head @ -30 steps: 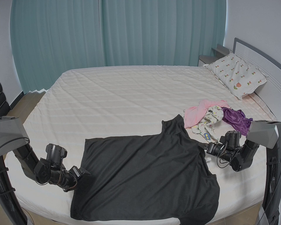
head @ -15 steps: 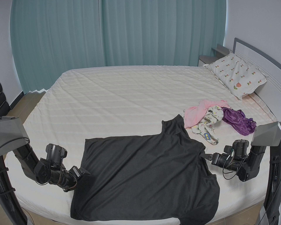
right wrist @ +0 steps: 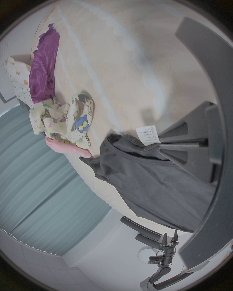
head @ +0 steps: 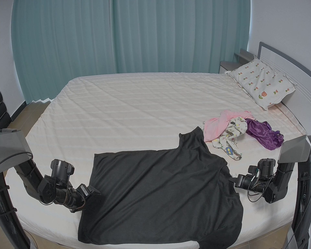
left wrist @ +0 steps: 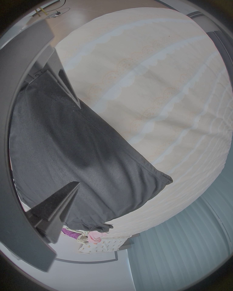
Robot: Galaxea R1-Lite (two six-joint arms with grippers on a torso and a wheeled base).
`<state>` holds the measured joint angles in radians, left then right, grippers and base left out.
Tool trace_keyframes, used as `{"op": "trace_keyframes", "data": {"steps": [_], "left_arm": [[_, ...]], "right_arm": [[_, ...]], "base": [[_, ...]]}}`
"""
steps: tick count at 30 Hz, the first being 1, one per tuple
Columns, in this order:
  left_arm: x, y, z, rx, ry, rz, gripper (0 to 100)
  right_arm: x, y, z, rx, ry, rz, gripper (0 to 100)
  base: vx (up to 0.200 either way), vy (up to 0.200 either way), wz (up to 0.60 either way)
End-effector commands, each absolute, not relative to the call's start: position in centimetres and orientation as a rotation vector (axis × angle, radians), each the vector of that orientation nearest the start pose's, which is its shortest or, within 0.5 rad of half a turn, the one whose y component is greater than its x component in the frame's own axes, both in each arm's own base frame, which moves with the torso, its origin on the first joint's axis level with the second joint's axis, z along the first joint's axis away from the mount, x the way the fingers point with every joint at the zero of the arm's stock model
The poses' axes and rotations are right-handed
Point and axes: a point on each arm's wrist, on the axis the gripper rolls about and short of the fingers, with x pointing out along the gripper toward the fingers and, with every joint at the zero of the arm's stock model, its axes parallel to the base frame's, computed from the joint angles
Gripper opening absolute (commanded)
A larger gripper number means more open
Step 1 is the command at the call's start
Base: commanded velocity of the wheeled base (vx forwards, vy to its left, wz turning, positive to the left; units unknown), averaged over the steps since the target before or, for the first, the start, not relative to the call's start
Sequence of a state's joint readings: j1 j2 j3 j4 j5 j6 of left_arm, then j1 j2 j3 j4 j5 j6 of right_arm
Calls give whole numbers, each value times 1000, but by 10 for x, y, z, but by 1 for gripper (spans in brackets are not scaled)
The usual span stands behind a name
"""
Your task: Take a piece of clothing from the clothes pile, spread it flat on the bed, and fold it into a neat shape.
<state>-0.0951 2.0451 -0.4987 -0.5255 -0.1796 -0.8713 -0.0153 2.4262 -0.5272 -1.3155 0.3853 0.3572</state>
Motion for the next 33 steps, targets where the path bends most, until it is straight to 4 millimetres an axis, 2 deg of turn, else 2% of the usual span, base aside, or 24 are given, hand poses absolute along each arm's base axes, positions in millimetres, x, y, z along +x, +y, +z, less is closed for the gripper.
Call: {"op": "trace_keyframes", "data": {"steps": [1, 8, 13, 14, 18, 22, 27, 33], "left_arm": [[269, -30, 7, -830, 1068, 212, 100], [269, -30, 7, -830, 1068, 212, 100], [269, -30, 7, -830, 1068, 212, 100], [269, -30, 7, -830, 1068, 212, 100], [269, -30, 7, -831, 1069, 211, 100], [269, -30, 7, -835, 1067, 212, 100], [268, -30, 7, -836, 1066, 215, 100], [269, -29, 8, -840, 1060, 215, 100]], "right_arm": [[326, -9, -48, 471, 624, 220, 0], [329, -22, -56, 494, 627, 181, 0], [329, -22, -62, 496, 640, 177, 0], [329, -23, -62, 499, 643, 174, 100], [331, -28, -58, 502, 626, 162, 100], [335, -36, -33, 530, 547, 146, 100], [339, -27, -8, 628, 494, 153, 100], [340, -12, -7, 635, 499, 167, 100]], "base": [[0, 0, 0], [0, 0, 0], [0, 0, 0], [0, 0, 0], [0, 0, 0], [0, 0, 0], [0, 0, 0], [0, 0, 0]]}}
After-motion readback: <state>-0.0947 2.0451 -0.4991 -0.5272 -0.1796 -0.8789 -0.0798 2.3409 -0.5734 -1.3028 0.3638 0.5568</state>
